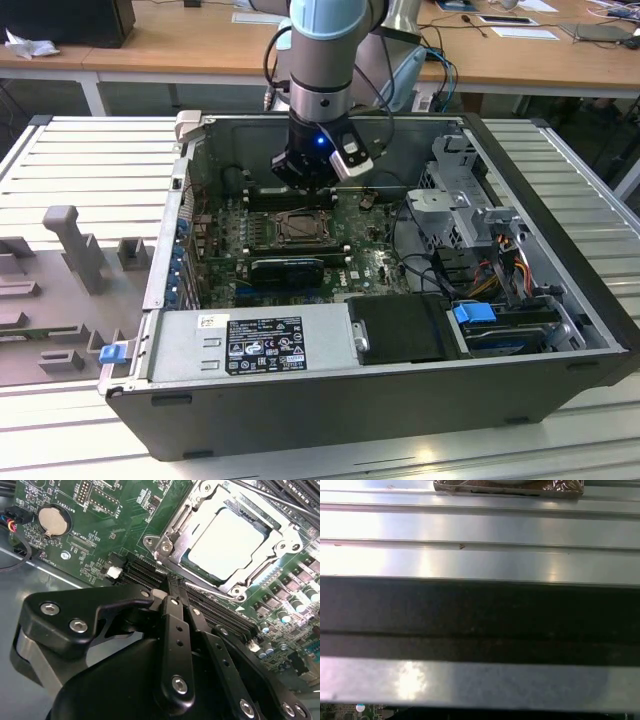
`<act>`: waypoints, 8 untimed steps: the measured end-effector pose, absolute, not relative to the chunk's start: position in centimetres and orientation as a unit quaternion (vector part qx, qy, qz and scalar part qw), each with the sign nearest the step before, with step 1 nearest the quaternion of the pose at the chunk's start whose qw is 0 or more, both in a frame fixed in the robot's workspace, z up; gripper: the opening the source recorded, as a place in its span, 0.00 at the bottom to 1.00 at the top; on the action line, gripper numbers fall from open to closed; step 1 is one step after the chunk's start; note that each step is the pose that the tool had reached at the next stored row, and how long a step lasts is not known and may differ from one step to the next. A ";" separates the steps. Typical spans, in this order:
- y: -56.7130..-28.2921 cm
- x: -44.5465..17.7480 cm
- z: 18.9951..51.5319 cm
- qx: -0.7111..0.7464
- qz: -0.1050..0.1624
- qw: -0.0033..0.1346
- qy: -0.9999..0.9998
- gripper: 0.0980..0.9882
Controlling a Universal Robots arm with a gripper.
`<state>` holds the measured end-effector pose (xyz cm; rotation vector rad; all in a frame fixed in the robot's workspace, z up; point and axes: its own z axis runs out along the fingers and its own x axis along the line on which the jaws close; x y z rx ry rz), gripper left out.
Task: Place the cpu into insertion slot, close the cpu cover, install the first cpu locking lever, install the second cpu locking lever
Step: 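Install the first cpu locking lever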
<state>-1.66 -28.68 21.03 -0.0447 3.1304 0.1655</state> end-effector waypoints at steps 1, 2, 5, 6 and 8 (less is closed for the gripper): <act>-28.7 -1.7 20.9 -0.014 0.053 0.003 0.998 0.01; -28.7 -1.7 20.8 -0.015 0.053 0.003 0.998 0.01; -28.7 -1.7 20.6 -0.014 0.053 0.003 0.998 0.01; -28.7 -1.7 20.5 -0.014 0.053 0.003 0.998 0.01; -28.7 -1.7 20.5 -0.014 0.053 0.003 0.999 0.01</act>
